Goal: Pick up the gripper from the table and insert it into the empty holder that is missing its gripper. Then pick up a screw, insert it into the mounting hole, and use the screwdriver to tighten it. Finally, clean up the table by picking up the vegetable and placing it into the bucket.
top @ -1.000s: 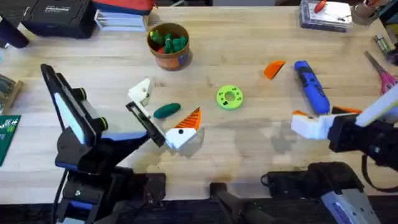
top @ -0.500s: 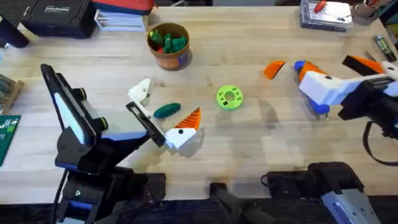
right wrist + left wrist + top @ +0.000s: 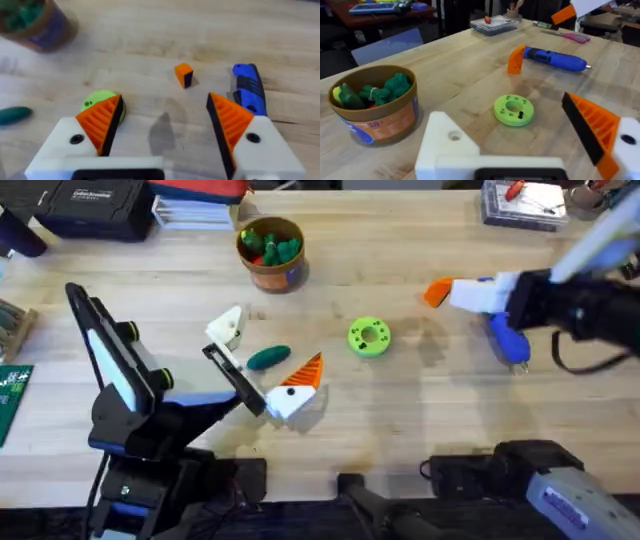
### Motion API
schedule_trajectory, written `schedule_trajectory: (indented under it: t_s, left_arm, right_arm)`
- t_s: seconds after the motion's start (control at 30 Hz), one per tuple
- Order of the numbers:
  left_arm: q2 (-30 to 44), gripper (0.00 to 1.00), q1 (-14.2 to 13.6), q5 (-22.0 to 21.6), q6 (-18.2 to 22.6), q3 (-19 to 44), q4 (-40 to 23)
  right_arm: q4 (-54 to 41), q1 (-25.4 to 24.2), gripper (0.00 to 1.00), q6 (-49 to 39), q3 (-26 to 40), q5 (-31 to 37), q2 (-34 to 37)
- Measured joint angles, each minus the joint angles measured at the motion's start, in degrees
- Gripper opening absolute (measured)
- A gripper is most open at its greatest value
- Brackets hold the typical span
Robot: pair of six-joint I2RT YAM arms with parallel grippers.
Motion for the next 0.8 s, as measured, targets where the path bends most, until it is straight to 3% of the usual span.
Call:
schedule_trajectory:
  t_s: [0.17,0.33,0.8]
  left_arm:
    - [0.0,0.985,0.0,0.0,0.0,0.0,0.0]
    - [0.0,0.985,0.0,0.0,0.0,0.0,0.0]
    - [0.0,0.985,0.0,0.0,0.0,0.0,0.0]
  right_arm:
    - [-6.8,0.0,0.994,-5.3,12.3,0.2,17.8]
    - [-12.3,0.0,0.994,-10.9,21.9,0.4,30.0]
    - [-9.7,0.0,0.993,-19.7,23.4,6.8,43.4]
